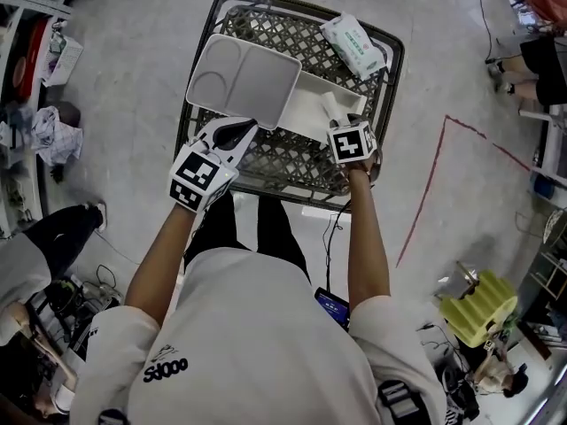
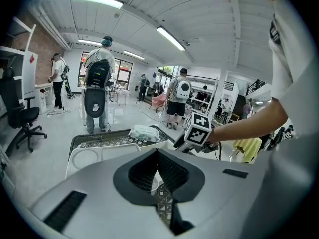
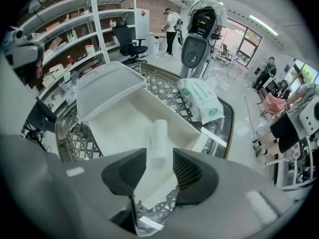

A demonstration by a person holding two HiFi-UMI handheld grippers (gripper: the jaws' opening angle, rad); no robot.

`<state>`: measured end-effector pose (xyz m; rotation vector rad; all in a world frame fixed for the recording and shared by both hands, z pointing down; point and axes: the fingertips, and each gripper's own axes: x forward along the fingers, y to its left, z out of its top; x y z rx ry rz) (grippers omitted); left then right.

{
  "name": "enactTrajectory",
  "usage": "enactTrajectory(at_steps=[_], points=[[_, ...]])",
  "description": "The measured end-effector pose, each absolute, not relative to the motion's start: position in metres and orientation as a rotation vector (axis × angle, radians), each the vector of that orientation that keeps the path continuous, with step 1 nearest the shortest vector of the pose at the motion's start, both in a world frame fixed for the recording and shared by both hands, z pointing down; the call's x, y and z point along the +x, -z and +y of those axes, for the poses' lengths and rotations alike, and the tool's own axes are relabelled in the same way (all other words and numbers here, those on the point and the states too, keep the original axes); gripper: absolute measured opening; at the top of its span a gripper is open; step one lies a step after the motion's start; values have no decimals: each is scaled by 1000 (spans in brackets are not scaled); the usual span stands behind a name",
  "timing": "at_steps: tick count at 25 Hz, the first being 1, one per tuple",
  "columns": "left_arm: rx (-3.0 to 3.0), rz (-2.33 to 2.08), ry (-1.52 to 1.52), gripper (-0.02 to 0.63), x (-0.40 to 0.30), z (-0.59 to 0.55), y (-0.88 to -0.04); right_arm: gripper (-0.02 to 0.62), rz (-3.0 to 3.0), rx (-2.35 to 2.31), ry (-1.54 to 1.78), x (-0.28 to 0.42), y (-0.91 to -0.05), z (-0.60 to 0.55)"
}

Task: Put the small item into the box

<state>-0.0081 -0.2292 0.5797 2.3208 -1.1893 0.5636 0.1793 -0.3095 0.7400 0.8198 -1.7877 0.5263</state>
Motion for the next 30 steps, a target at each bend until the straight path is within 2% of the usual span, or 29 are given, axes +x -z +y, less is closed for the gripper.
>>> enactTrajectory(at_steps=[13,30], points=[[2434,-1136,-537,5,-13,-233,-549,153,-1867,1067,-558,202,-644,-285],[2645,-1115,-466,5,-9,-249,-473,60,-2094,1387,-485,197,-505,-250]])
